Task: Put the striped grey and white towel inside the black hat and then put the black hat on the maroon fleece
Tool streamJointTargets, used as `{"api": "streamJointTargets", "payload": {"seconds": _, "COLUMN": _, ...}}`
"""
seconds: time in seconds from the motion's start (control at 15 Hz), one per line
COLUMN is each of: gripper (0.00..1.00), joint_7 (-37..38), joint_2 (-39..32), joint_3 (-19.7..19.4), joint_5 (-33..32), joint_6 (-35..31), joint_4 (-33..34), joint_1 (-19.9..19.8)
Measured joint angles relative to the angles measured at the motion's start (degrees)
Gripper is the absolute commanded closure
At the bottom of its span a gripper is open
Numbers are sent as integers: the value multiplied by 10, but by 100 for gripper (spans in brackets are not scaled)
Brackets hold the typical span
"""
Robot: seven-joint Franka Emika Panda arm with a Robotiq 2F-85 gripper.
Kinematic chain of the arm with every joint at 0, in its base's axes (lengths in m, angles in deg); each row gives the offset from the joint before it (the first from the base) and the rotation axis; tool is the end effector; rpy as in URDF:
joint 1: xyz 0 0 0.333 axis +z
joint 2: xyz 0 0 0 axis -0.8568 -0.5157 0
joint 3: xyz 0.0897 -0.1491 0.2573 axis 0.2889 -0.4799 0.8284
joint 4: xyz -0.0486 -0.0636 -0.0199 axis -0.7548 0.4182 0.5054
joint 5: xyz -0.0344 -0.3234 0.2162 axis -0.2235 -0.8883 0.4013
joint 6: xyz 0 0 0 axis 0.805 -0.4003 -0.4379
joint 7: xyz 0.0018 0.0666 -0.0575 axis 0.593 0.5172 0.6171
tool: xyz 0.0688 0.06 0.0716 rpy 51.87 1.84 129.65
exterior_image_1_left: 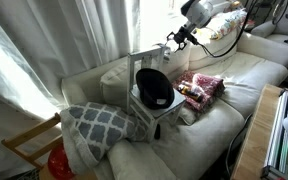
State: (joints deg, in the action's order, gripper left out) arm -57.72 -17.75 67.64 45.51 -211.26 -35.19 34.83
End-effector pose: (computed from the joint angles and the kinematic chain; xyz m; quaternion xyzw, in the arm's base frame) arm 0.6849 -0.2679 0.1597 -0.8344 0.4524 -0.1275 0.2878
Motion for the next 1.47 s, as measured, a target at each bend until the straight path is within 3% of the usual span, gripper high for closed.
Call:
{"api": "streamJointTargets", "payload": {"seconds": 0.2, "gripper": 0, "joint_7": -24, "joint_2": -17, "joint_3": 2, "joint_5": 12, "joint_6": -2, "joint_4": 32, "joint_1": -5}}
{"api": "streamJointTargets", "payload": {"seconds": 0.67, "gripper": 0, "joint_7": -183, "joint_2": -142, "joint_3": 39, "joint_5": 62, "joint_6": -2, "joint_4": 172, "joint_1": -41}}
{"api": "streamJointTargets", "payload": {"seconds": 1.0, "gripper": 0, "joint_7": -223, "joint_2": -210, "joint_3": 61, "joint_5": 77, "joint_6": -2, "joint_4": 251, "joint_1": -55}}
{"api": "streamJointTargets", "payload": {"seconds": 1.07, "gripper": 25, "joint_7": -225, "joint_2": -222, "joint_3": 67, "joint_5": 82, "joint_6": -2, "joint_4": 262, "joint_1": -57}}
{"api": "streamJointTargets", "payload": {"seconds": 1.2, "gripper": 32, "joint_7": -225, "joint_2": -242, "joint_3": 75, "joint_5": 88, "joint_6": -2, "joint_4": 282, "joint_1": -59}}
{"api": "streamJointTargets", "payload": {"seconds": 1.47, "gripper": 65, "joint_7": -219, "joint_2": -267, "joint_3": 85, "joint_5": 101, "joint_6": -2, "joint_4": 314, "joint_1": -64}}
